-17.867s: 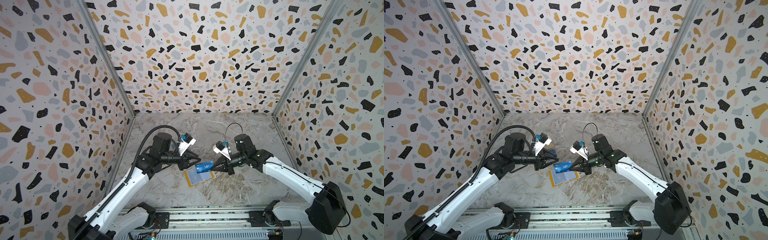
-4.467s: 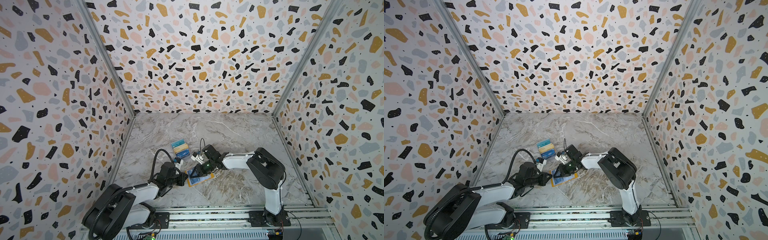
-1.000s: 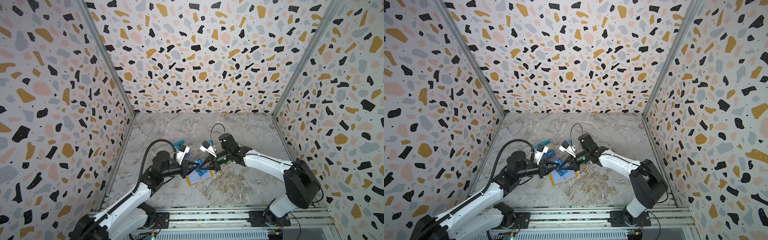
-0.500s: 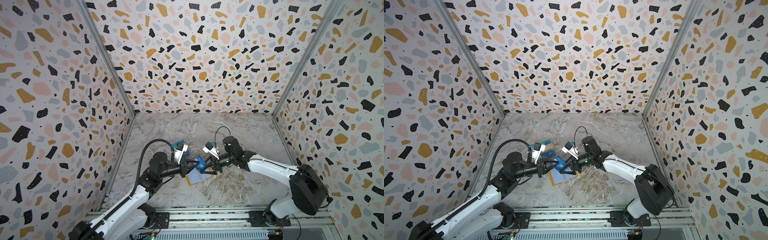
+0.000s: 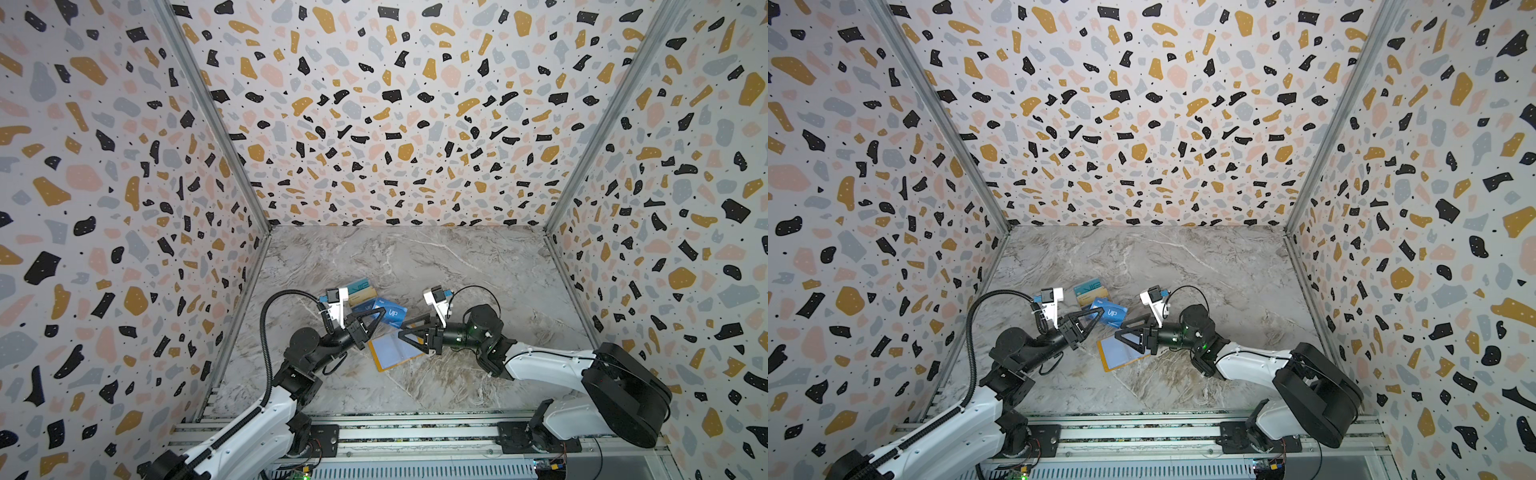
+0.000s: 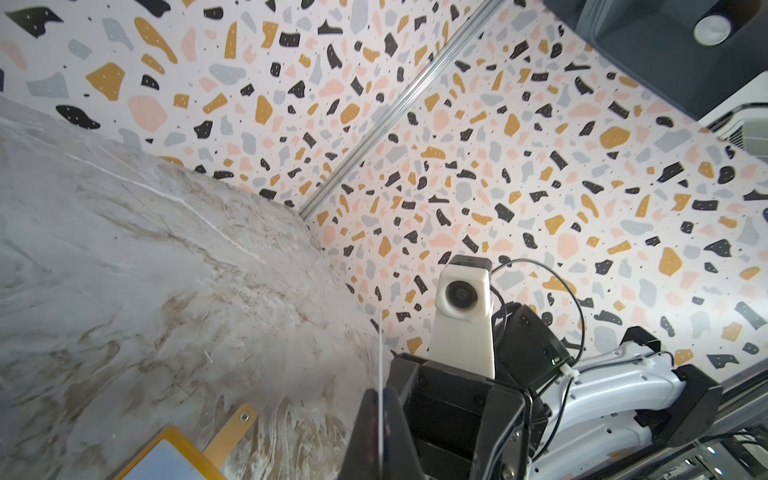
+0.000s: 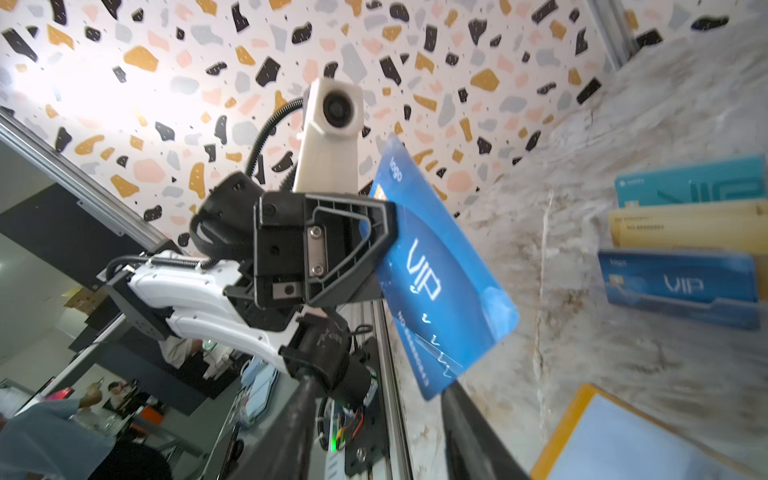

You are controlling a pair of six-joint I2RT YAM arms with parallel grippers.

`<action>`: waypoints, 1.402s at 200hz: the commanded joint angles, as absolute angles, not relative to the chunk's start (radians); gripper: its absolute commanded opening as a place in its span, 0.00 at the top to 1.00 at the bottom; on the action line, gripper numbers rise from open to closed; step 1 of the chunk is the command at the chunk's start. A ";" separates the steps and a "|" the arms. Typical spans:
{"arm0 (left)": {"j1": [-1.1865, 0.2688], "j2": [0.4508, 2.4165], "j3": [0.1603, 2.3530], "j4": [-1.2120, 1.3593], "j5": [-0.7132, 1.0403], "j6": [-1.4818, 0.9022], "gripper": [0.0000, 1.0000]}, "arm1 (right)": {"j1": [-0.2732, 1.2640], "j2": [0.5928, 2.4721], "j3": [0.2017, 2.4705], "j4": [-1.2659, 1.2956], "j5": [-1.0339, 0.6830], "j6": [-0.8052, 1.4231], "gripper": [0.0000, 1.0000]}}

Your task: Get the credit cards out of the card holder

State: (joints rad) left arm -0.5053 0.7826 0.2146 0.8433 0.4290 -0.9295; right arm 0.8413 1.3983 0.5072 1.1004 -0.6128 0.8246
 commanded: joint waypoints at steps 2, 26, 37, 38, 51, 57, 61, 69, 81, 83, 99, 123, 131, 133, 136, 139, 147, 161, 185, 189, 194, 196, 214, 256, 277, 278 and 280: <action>-0.509 0.766 0.181 1.041 0.394 -0.987 1.00 | 0.860 1.411 0.503 1.253 -0.501 0.900 0.55; -0.508 0.762 0.158 1.079 0.380 -1.006 1.00 | 0.871 1.428 0.525 1.264 -0.493 0.904 0.57; -0.509 0.761 0.152 1.098 0.380 -1.012 1.00 | 0.871 1.440 0.537 1.272 -0.495 0.907 0.58; -0.509 0.761 0.153 1.099 0.380 -1.013 1.00 | 0.871 1.441 0.538 1.274 -0.496 0.908 0.58; -0.508 0.762 0.151 1.114 0.388 -1.022 1.00 | 0.871 1.457 0.548 1.290 -0.498 0.913 0.60; -0.508 0.762 0.150 1.119 0.391 -1.024 1.00 | 0.871 1.465 0.554 1.295 -0.498 0.915 0.61; -0.508 0.762 0.151 1.122 0.393 -1.027 1.00 | 0.871 1.470 0.557 1.299 -0.496 0.917 0.62; -0.508 0.761 0.149 1.133 0.396 -1.033 1.00 | 0.871 1.484 0.563 1.315 -0.497 0.924 0.64; -0.508 0.759 0.145 1.141 0.391 -1.040 1.00 | 0.871 1.508 0.571 1.366 -0.502 0.941 0.69; -0.508 0.759 0.144 1.141 0.389 -1.040 1.00 | 0.871 1.512 0.572 1.372 -0.504 0.945 0.69; -0.508 0.759 0.135 1.160 0.389 -1.037 1.00 | 0.871 1.543 0.582 1.415 -0.512 0.960 0.79; -0.508 0.759 0.130 1.167 0.396 -1.037 1.00 | 0.871 1.564 0.592 1.437 -0.521 0.964 0.86; -0.508 0.760 0.129 1.163 0.399 -1.035 1.00 | 0.871 1.565 0.595 1.440 -0.523 0.962 0.86; -0.508 0.760 0.129 1.162 0.400 -1.034 1.00 | 0.871 1.565 0.595 1.440 -0.523 0.962 0.86; -0.508 0.761 0.130 1.159 0.401 -1.033 1.00 | 0.871 1.565 0.595 1.442 -0.525 0.962 0.86; -0.508 0.761 0.129 1.158 0.402 -1.031 1.00 | 0.871 1.567 0.596 1.444 -0.528 0.963 0.86; -0.508 0.762 0.129 1.150 0.403 -1.027 1.00 | 0.871 1.569 0.597 1.451 -0.532 0.962 0.86; -0.508 0.771 0.130 1.149 0.403 -1.022 1.00 | 0.870 1.574 0.601 1.460 -0.541 0.965 0.88; -0.508 0.788 0.136 1.147 0.405 -1.012 0.92 | 0.857 1.576 0.604 1.456 -0.562 0.965 0.97; -0.508 0.790 0.139 1.143 0.409 -1.007 0.85 | 0.852 1.575 0.603 1.454 -0.566 0.966 0.98; -0.508 0.789 0.141 1.131 0.414 -0.999 0.76 | 0.845 1.571 0.599 1.451 -0.576 0.966 0.99; -0.508 0.788 0.143 1.123 0.418 -0.992 0.71 | 0.841 1.569 0.598 1.449 -0.580 0.966 0.99; -0.508 0.761 0.185 0.994 0.465 -0.903 0.52 | 0.800 1.533 0.583 1.404 -0.627 0.950 1.00; -0.508 0.727 0.426 0.372 0.499 -0.525 0.47 | 0.678 1.389 0.596 1.033 -0.864 0.782 1.00; -0.506 0.766 0.569 0.071 0.524 -0.322 0.47 | 0.652 1.301 0.666 0.644 -0.922 0.550 1.00; -0.506 0.769 0.577 0.056 0.524 -0.312 0.46 | 0.652 1.298 0.670 0.625 -0.924 0.540 1.00; -0.506 0.773 0.588 0.032 0.524 -0.295 0.47 | 0.652 1.290 0.679 0.590 -0.925 0.512 1.00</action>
State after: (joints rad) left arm -0.5053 0.7479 0.4545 0.4210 0.4728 -0.5957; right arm 0.6682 1.3865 0.5823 1.0389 -0.7937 0.7952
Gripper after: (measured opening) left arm 0.532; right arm 0.046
